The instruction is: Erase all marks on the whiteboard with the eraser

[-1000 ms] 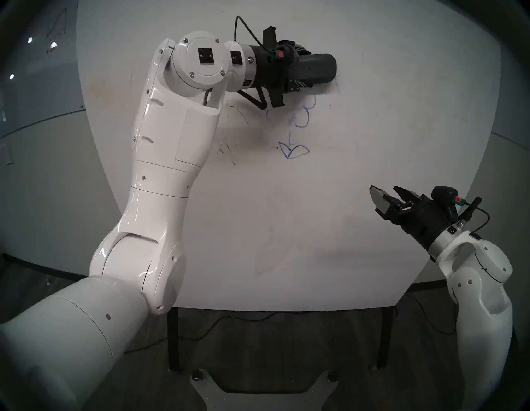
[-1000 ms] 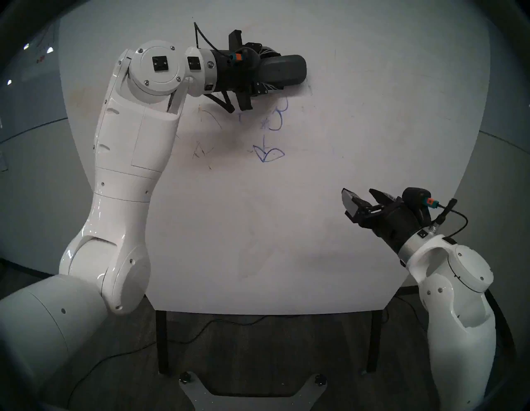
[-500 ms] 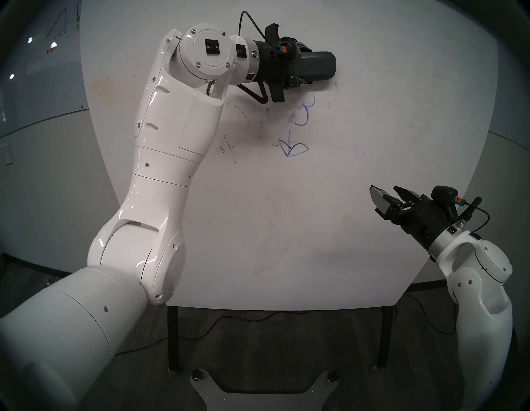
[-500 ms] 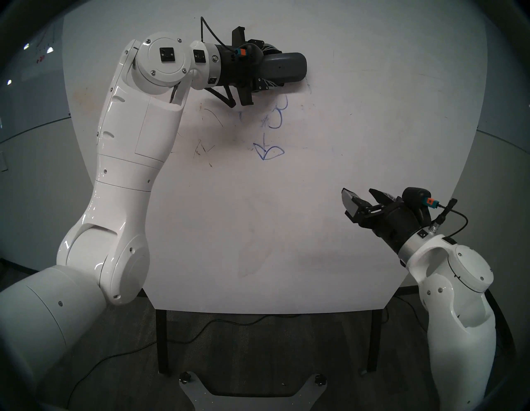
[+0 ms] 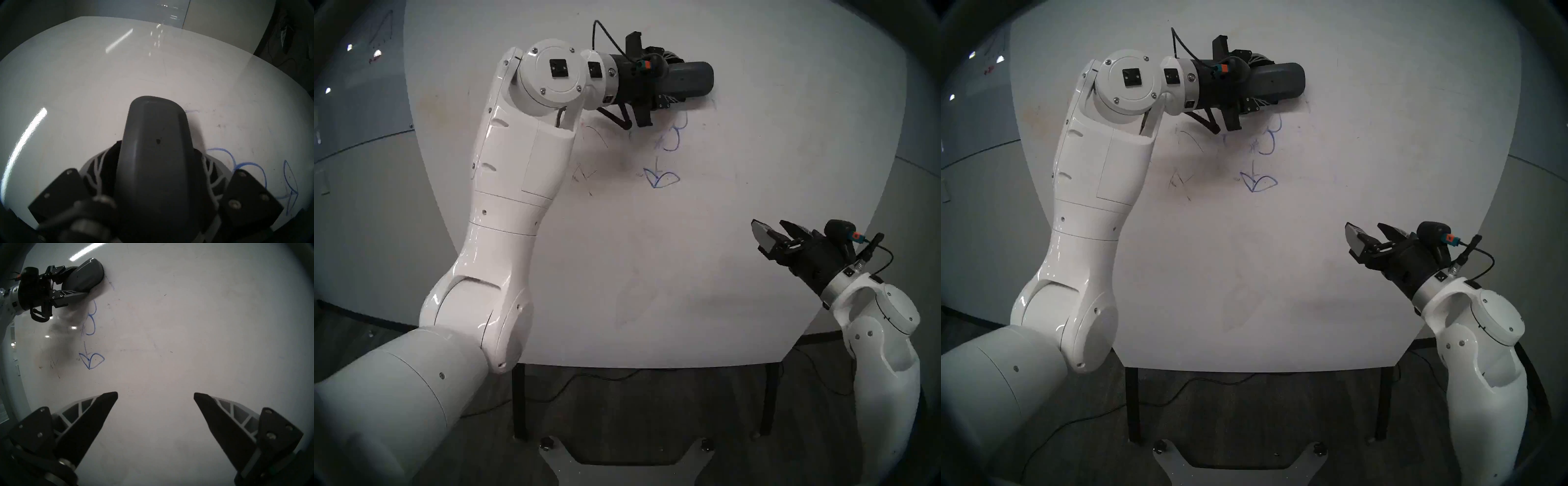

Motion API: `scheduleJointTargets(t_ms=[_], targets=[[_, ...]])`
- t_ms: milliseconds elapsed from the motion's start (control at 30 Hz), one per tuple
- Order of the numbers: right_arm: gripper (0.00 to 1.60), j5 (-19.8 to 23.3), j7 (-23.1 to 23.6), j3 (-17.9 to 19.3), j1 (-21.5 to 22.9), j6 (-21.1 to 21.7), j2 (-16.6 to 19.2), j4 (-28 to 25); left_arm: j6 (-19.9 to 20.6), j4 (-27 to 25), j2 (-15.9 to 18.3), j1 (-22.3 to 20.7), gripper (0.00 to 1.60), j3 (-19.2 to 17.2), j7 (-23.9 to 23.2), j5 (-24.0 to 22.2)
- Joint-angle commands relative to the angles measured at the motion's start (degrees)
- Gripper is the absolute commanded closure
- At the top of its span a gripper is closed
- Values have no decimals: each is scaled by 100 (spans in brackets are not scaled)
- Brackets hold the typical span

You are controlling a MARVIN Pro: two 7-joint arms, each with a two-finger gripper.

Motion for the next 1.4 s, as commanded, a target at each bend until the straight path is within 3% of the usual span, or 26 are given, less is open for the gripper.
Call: scheduleJointTargets(t_ms=[0,1367], targets=[[0,2,15,-2,31,-13,14,-88,286,522,434,535,160,-193,158,389],[0,1,15,-2,30,-13,14,-92,315,219,713,1189,160,-67,404,170]])
